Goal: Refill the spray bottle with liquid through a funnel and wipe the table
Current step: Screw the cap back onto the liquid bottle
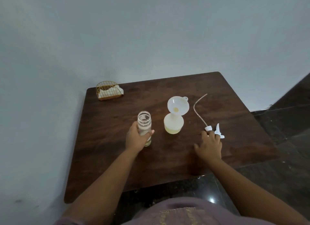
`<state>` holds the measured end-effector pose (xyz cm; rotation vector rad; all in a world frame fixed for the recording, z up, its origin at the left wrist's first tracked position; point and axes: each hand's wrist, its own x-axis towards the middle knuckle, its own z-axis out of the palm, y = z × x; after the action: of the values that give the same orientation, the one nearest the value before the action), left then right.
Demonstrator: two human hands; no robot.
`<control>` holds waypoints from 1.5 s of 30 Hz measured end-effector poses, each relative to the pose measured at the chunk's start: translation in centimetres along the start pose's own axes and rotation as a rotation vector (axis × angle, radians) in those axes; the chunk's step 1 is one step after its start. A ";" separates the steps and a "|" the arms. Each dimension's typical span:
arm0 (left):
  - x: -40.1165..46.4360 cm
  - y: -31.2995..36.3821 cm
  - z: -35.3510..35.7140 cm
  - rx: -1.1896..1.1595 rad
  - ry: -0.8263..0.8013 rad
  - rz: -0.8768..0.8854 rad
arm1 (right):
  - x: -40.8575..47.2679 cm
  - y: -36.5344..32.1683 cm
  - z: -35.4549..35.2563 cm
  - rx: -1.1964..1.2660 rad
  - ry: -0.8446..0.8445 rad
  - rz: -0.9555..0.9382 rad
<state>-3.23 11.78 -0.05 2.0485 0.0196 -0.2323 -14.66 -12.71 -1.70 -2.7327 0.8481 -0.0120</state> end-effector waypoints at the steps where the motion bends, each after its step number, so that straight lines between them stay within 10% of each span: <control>1: 0.0 0.0 0.2 0.018 0.009 -0.015 | 0.0 0.5 0.0 -0.024 -0.024 0.016; 32: 0.2 -0.1 -0.9 0.003 0.094 0.172 | -2.4 -8.4 -0.3 0.456 -0.426 -0.179; 40: 0.4 1.2 -2.7 0.000 0.069 0.296 | -3.2 -14.6 -5.1 0.777 -0.138 -0.588; 45: 0.4 1.8 -3.8 -0.010 -0.043 0.305 | -0.3 -17.2 -7.3 0.816 -0.177 -0.535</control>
<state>-2.00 14.19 3.20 2.0050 -0.3152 -0.0852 -6.04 -0.88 9.98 -2.0477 0.0048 -0.1777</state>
